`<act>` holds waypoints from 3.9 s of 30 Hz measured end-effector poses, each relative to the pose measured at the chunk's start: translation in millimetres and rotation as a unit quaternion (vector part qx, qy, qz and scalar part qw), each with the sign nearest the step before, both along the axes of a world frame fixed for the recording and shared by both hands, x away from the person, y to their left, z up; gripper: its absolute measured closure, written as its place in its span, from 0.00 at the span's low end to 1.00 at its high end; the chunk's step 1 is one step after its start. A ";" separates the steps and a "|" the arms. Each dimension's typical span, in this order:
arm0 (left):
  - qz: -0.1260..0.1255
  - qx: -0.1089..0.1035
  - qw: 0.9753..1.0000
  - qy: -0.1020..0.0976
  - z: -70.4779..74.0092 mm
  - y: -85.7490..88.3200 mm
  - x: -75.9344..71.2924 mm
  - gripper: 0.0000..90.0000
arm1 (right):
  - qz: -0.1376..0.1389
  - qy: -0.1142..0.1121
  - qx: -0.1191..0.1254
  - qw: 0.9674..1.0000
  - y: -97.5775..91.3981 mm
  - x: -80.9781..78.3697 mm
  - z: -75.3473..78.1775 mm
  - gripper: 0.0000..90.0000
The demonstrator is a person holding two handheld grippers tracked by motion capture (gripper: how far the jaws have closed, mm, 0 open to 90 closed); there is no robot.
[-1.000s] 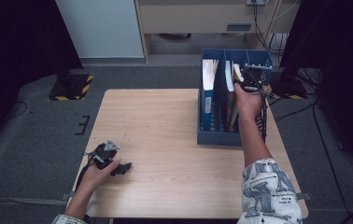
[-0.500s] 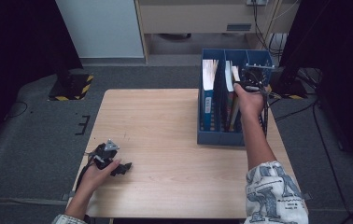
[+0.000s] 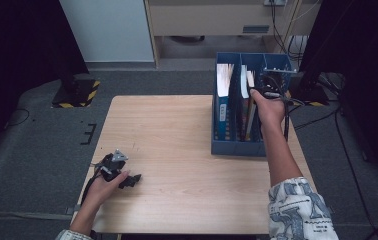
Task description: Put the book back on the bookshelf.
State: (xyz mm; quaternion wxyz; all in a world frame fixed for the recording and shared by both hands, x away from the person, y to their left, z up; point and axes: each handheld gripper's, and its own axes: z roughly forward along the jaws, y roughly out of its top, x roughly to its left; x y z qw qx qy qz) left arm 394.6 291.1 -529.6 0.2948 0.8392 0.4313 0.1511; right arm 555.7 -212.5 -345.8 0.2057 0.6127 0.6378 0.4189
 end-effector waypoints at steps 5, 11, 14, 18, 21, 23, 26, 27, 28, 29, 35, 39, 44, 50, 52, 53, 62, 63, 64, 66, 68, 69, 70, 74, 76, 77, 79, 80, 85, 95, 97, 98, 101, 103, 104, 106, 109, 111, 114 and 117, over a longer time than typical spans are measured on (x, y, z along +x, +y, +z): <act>0.000 0.000 1.000 0.000 -0.1 -0.1 0.0 0.00 | -0.004 -0.001 -0.004 1.000 -4.3 -2.2 2.1 0.62; 0.000 0.000 1.000 0.000 -0.1 -0.2 -0.1 0.00 | -0.005 -0.006 -0.008 1.000 -9.8 -9.8 9.0 0.53; 0.000 0.000 1.000 0.000 0.0 -0.4 -0.1 0.00 | 0.000 -0.009 -0.011 1.000 -11.1 -14.5 12.7 0.50; 0.000 0.000 1.000 -0.001 0.0 -0.6 -0.3 0.00 | 0.005 -0.011 -0.014 1.000 -11.4 -18.9 16.0 0.48; 0.000 0.000 1.000 -0.001 0.0 -0.6 -0.3 0.00 | 0.009 -0.009 -0.018 1.000 -11.3 -20.9 16.8 0.46; 0.000 0.000 1.000 0.000 0.0 -0.6 -0.3 0.00 | 0.008 -0.008 -0.019 1.000 -11.6 -22.2 17.7 0.43; 0.000 0.000 1.000 -0.001 0.0 -0.6 -0.3 0.00 | 0.012 -0.011 -0.019 1.000 -12.7 -24.7 19.3 0.40; 0.000 0.000 1.000 -0.001 -0.1 -0.6 -0.3 0.00 | 0.013 -0.011 -0.021 1.000 -13.0 -25.7 19.7 0.38; 0.000 0.000 1.000 -0.001 -0.1 -0.6 -0.3 0.00 | 0.015 -0.013 -0.024 1.000 -13.4 -26.8 20.1 0.37; 0.000 0.000 1.000 -0.001 -0.1 -0.6 -0.3 0.00 | 0.016 -0.015 -0.026 0.999 -13.9 -27.9 20.4 0.35; 0.000 0.000 1.000 -0.001 0.0 -0.6 -0.3 0.00 | 0.023 -0.026 -0.026 0.999 -18.5 -35.5 22.3 0.29; 0.000 0.000 1.000 0.000 0.0 -0.7 -0.3 0.00 | 0.024 -0.034 -0.020 0.999 -22.9 -42.7 25.2 0.27; 0.000 0.000 1.000 -0.001 0.0 -0.7 -0.3 0.00 | 0.034 -0.043 -0.024 0.998 -24.8 -54.3 28.1 0.25; 0.002 -0.001 1.000 0.000 -0.2 -0.9 -0.5 0.00 | 0.059 -0.049 -0.038 0.996 -21.4 -66.9 28.5 0.21; 0.002 -0.001 1.000 0.000 -0.2 -0.9 -0.5 0.00 | 0.064 -0.049 -0.042 0.996 -20.1 -71.0 28.3 0.19; 0.002 -0.001 1.000 0.000 -0.2 -0.9 -0.6 0.00 | 0.066 -0.051 -0.041 0.996 -19.8 -73.0 28.0 0.19; 0.000 0.001 1.000 0.001 0.0 -0.6 -0.5 0.00 | 0.086 -0.055 -0.053 0.993 -16.8 -91.4 21.8 0.13; 0.001 0.000 1.000 0.000 -0.1 -0.7 -0.6 0.00 | 0.089 -0.055 -0.056 0.993 -16.1 -93.3 20.4 0.13; 0.000 0.001 1.000 0.000 0.0 -0.6 -0.6 0.00 | 0.091 -0.055 -0.058 0.993 -15.6 -95.2 18.8 0.12; 0.000 0.000 1.000 0.000 -0.1 -0.7 -0.5 0.00 | 0.092 -0.054 -0.060 0.992 -14.3 -99.3 15.7 0.11; -0.001 0.001 1.000 0.000 0.0 -0.5 -0.5 0.00 | 0.098 -0.052 -0.058 0.992 -14.0 -103.1 12.9 0.11; 0.000 0.000 1.000 0.000 -0.1 -0.7 -0.5 0.00 | 0.099 -0.050 -0.058 0.992 -13.9 -105.3 11.3 0.11; -0.001 0.001 1.000 0.000 0.0 -0.5 -0.5 0.00 | 0.098 -0.050 -0.058 0.992 -13.7 -107.2 10.2 0.11; 0.000 0.001 1.000 0.000 0.0 -0.6 -0.6 0.00 | 0.103 -0.046 -0.056 0.992 -11.8 -113.0 5.4 0.10; 0.000 0.001 1.000 0.000 0.0 -0.6 -0.7 0.00 | 0.106 -0.047 -0.057 0.992 -11.0 -115.6 2.5 0.10; 0.001 -0.001 1.000 0.001 -0.1 -0.9 -1.0 0.00 | 0.106 -0.046 -0.057 0.992 -10.5 -117.2 1.1 0.10; 0.000 0.000 1.000 0.001 -0.1 -0.9 -0.9 0.00 | 0.108 -0.044 -0.059 0.991 -10.0 -120.6 -2.7 0.10; 0.000 0.000 1.000 0.001 -0.1 -0.9 -1.0 0.00 | 0.108 -0.043 -0.059 0.991 -9.9 -121.8 -3.9 0.10; 0.000 -0.001 1.000 0.001 -0.2 -0.9 -1.0 0.00 | 0.110 -0.037 -0.055 0.992 -8.5 -129.1 -13.5 0.10; 0.000 -0.001 1.000 0.001 -0.2 -0.9 -1.0 0.00 | 0.115 -0.030 -0.059 0.991 -1.5 -137.6 -29.4 0.10; 0.000 0.000 1.000 0.001 -0.2 -0.9 -1.0 0.00 | 0.115 -0.029 -0.061 0.991 -0.8 -139.0 -31.9 0.10; 0.000 0.000 1.000 0.001 -0.2 -0.9 -1.0 0.00 | 0.116 -0.027 -0.060 0.991 -1.1 -139.3 -33.3 0.10; 0.000 -0.001 1.000 0.000 -0.2 -0.9 -1.1 0.00 | 0.112 -0.024 -0.058 0.992 -0.9 -140.5 -37.1 0.10; -0.001 -0.001 1.000 0.000 -0.2 -1.0 -1.2 0.00 | 0.113 -0.024 -0.059 0.992 -0.5 -141.4 -40.1 0.10; -0.001 -0.001 1.000 0.000 -0.3 -1.0 -1.2 0.00 | 0.115 -0.022 -0.059 0.991 0.4 -142.3 -42.2 0.10; -0.002 -0.001 1.000 0.000 -0.3 -1.0 -1.2 0.00 | 0.117 -0.021 -0.064 0.991 1.7 -143.6 -45.4 0.10; -0.002 -0.001 1.000 -0.001 -0.3 -0.9 -1.3 0.00 | 0.122 -0.017 -0.068 0.990 4.4 -146.6 -50.3 0.10; -0.002 -0.001 1.000 -0.001 -0.3 -1.0 -1.3 0.00 | 0.124 -0.015 -0.068 0.990 6.1 -148.9 -52.9 0.10; -0.002 -0.001 1.000 -0.001 -0.3 -1.0 -1.3 0.00 | 0.128 -0.014 -0.071 0.989 8.5 -151.9 -56.0 0.10; -0.002 -0.001 1.000 -0.001 -0.4 -1.0 -1.4 0.00 | 0.130 -0.011 -0.073 0.989 10.2 -154.4 -59.2 0.10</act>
